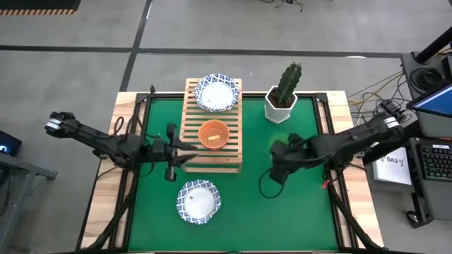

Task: Place and stack bowls onto a shelf
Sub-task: Stack the green bowl on top of the yellow bowl on the shelf

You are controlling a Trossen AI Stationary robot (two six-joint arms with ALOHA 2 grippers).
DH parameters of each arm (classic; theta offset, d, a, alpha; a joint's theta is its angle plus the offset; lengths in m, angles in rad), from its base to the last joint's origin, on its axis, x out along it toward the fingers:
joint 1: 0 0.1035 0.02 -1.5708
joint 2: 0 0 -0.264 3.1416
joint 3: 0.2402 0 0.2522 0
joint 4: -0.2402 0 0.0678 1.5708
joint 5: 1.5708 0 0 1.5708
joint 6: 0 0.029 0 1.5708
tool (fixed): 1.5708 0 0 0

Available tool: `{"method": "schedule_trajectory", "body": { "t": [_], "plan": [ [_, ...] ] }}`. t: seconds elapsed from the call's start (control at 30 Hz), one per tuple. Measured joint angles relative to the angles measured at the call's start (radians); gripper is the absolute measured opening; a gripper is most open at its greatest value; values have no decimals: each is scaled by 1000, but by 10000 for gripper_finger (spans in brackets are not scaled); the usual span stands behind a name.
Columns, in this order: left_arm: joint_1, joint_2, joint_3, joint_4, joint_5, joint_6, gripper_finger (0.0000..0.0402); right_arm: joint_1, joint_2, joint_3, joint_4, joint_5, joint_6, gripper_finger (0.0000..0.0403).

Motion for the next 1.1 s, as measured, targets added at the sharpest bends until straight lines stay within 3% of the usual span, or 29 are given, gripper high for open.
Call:
{"method": "schedule_trajectory", "body": {
  "t": [0.13, 0.2, 0.37, 0.5, 0.77, 1.1],
  "plan": [
    [0, -22, 0, -40, -161, 25, 86, 3, -38, 93, 116, 224, -150, 9],
    [0, -28, 0, -71, -201, 21, 86, -9, -44, 104, 260, 241, -296, 8],
    [0, -37, -1, -98, -201, 8, 86, -37, -15, 93, 665, 103, -675, 8],
    [0, -35, -1, -101, -201, 4, 86, -58, 36, 93, 845, -41, -831, 8],
    [0, -33, -1, -113, -201, 6, 86, -131, 158, 115, 890, -50, -921, 8],
    [0, -27, -1, -115, -201, 12, 86, -178, 208, 144, 919, -53, -942, 9]
  ]
}}
